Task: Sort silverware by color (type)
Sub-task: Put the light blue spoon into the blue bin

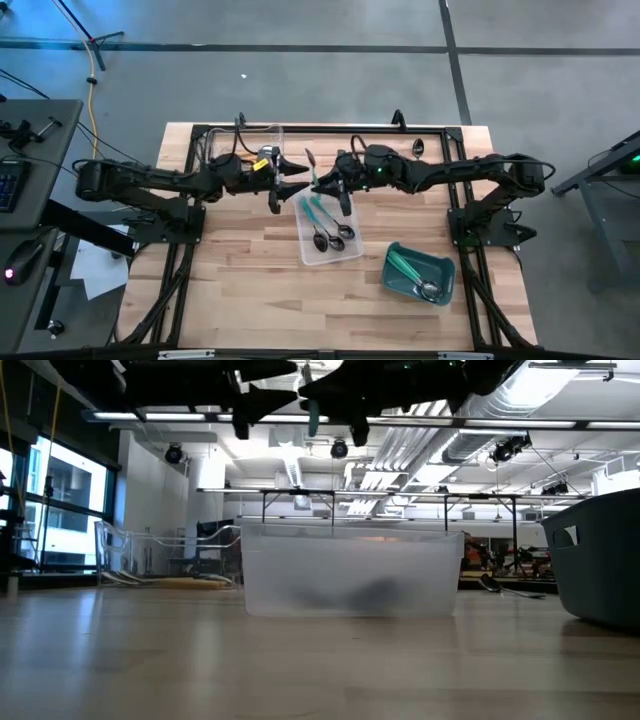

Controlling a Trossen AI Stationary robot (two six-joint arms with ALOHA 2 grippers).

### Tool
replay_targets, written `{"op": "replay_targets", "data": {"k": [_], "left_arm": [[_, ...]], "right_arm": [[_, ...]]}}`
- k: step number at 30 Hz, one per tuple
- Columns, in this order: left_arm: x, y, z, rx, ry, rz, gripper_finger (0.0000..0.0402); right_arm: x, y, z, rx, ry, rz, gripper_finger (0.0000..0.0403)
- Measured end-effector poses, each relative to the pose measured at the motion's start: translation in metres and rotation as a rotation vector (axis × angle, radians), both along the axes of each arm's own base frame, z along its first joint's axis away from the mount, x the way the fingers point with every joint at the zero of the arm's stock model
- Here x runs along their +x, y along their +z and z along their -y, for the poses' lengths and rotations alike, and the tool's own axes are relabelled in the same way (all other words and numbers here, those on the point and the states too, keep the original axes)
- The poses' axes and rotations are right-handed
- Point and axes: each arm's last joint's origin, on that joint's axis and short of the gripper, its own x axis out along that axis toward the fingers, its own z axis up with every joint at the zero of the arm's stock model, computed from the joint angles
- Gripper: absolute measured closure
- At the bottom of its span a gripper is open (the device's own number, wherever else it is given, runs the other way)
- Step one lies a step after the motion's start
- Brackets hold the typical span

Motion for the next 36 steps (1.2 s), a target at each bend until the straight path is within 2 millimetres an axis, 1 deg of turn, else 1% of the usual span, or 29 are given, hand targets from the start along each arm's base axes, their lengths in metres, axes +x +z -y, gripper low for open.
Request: {"op": "replay_targets", "data": {"k": [3,5,8,12,15,18,20,22,26,29,31,34,35,36], "left_arm": [[-0.015,0.001,-0.001,0.002,0.014,-0.056,0.0188],[-0.027,0.002,-0.002,0.003,0.03,-0.084,0.019],[-0.047,0.006,-0.002,0.003,0.054,-0.067,0.0192],[-0.073,0.002,0.0,-0.006,0.131,-0.014,0.0195],[-0.089,-0.005,0.002,-0.034,0.177,0.02,0.0197],[-0.097,-0.012,0.004,-0.072,0.177,0.034,0.0197],[-0.099,-0.014,0.004,-0.098,0.173,0.041,0.0197],[-0.1,-0.016,0.004,-0.114,0.172,0.043,0.0197],[-0.1,-0.016,0.004,-0.118,0.172,0.043,0.0203],[-0.099,-0.017,0.004,-0.117,0.181,0.034,0.0236],[-0.099,-0.017,0.004,-0.105,0.184,0.037,0.0278],[-0.099,-0.017,0.004,-0.102,0.184,0.035,0.0364],[-0.099,-0.017,0.004,-0.098,0.185,0.036,0.0382],[-0.099,-0.017,0.004,-0.095,0.185,0.035,0.0389]], "right_arm": [[-0.013,0.005,0.006,-0.013,-0.022,-0.038,0.0351],[-0.024,0.006,0.009,-0.015,-0.038,-0.064,0.0351],[-0.043,0.007,0.012,-0.011,-0.056,-0.069,0.0351],[-0.069,-0.003,0.011,0.014,-0.103,-0.086,0.0351],[-0.088,-0.013,0.008,0.042,-0.146,-0.082,0.0351],[-0.103,-0.019,0.005,0.066,-0.162,-0.059,0.0351],[-0.11,-0.021,0.003,0.062,-0.161,-0.031,0.0351],[-0.113,-0.02,0.002,0.058,-0.16,-0.011,0.0351],[-0.114,-0.017,0.002,0.05,-0.159,0.003,0.0351],[-0.114,-0.014,0.002,0.046,-0.158,0.018,0.0351],[-0.114,-0.014,0.002,0.049,-0.159,0.016,0.0351],[-0.114,-0.014,0.002,0.048,-0.159,0.017,0.0351],[-0.114,-0.014,0.002,0.051,-0.159,0.016,0.0351],[-0.114,-0.014,0.002,0.056,-0.159,0.017,0.0351]]}}
